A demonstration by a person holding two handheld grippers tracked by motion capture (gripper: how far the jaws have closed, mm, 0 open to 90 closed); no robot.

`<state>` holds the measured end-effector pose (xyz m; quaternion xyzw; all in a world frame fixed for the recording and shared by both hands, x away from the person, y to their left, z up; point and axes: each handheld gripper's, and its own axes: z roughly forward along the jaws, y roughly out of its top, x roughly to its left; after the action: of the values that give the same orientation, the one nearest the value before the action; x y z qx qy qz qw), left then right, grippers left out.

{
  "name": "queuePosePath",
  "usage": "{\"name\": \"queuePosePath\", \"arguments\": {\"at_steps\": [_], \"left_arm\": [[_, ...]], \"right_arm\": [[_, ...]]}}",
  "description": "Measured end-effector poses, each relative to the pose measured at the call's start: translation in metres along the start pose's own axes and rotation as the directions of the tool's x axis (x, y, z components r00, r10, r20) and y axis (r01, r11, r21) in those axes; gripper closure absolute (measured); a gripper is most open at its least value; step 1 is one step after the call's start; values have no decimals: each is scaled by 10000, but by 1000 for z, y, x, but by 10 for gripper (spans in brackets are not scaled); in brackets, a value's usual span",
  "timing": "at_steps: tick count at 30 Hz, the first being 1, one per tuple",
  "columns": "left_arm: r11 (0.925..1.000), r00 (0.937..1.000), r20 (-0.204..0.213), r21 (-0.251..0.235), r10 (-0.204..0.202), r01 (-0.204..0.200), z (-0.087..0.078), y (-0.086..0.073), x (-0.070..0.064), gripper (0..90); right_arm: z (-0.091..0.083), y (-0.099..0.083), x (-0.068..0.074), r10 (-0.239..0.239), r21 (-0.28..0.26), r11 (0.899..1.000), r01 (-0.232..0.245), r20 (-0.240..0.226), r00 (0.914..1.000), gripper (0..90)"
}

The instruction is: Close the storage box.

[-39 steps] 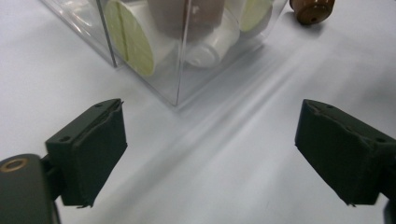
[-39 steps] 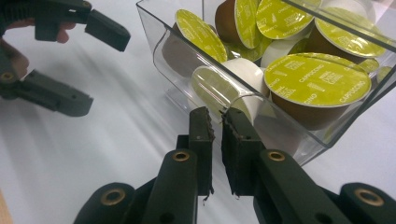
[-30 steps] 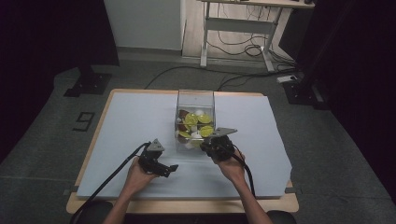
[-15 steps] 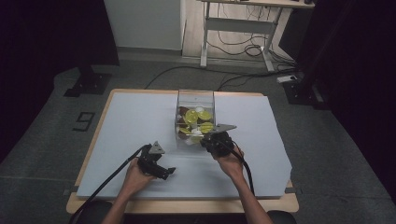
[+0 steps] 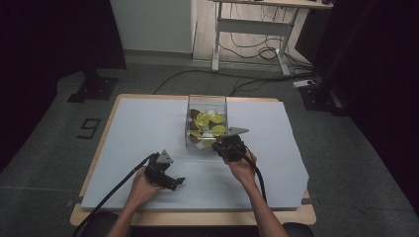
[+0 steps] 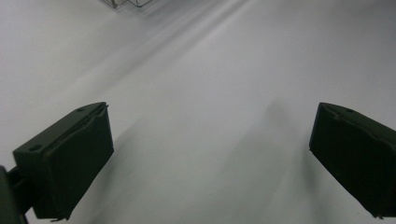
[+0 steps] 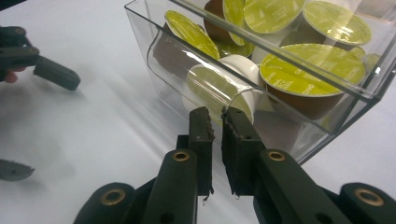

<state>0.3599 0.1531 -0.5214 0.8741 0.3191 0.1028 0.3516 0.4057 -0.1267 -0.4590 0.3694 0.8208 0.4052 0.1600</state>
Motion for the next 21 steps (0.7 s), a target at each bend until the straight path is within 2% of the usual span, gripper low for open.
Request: {"name": "queuePosePath", "arguments": {"at_steps": [21], "left_arm": [[9999,10000,50,84,81,-82,2,-1,-2,0]], "right_arm": [[13,11,-9,195,34,9998,-197,591,9981,823]]}}
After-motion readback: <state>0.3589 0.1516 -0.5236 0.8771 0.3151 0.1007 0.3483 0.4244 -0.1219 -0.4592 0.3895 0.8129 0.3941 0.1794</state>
